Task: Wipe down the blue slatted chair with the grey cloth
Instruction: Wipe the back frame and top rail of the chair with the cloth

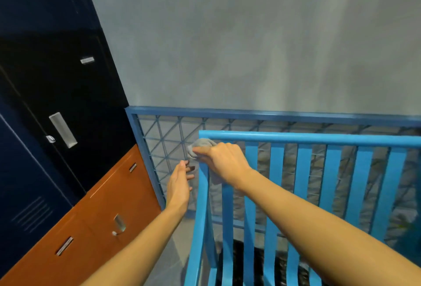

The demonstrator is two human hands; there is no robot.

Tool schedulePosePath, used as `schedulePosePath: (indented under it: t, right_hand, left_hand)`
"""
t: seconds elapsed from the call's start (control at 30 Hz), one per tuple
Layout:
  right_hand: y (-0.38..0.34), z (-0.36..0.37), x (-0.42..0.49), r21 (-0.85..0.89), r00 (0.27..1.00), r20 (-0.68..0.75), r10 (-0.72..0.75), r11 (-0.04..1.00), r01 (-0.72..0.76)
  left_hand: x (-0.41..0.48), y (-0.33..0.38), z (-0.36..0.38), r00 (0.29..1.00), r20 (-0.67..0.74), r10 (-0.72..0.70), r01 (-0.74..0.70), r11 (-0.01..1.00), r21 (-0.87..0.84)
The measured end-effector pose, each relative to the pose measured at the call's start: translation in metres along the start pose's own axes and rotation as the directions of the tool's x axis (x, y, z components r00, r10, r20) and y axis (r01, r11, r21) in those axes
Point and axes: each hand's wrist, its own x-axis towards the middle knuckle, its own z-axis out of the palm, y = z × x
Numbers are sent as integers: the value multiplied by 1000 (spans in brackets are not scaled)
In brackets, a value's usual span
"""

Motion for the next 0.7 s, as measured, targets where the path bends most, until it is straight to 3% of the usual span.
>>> schedulePosePath:
  t: [0.17,0.27,0.33,0.47,0.53,0.63,0.7]
  right_hand:
    - [-4,-18,14,-131,999,-39,-12,991,7]
    - [-13,-32,24,-98,986,-82,144,984,-152]
    - [-20,-44,33,-119,975,-25,222,968,-223]
    - [-19,-52,49,-409,981,-30,193,893,-188]
    - [-16,-45,56,-472,988,-49,147,869,-152]
    - [-10,-30,49,-295,994,14,106,951,-98]
    - [-5,-19,39,-133,995,-57,86,987,-93]
  left_hand:
    - [6,32,7,985,25,169,-171,983,62]
    - [10,52,15,964,44,262,-265,959,101]
    - [14,66,21,956,38,291,-293,945,146]
    - [21,74,30,959,29,283,-283,936,209]
    - [25,71,29,966,17,259,-257,945,203]
    - [25,69,29,972,-5,234,-231,961,152]
    - [23,69,30,968,-21,251,-246,958,148]
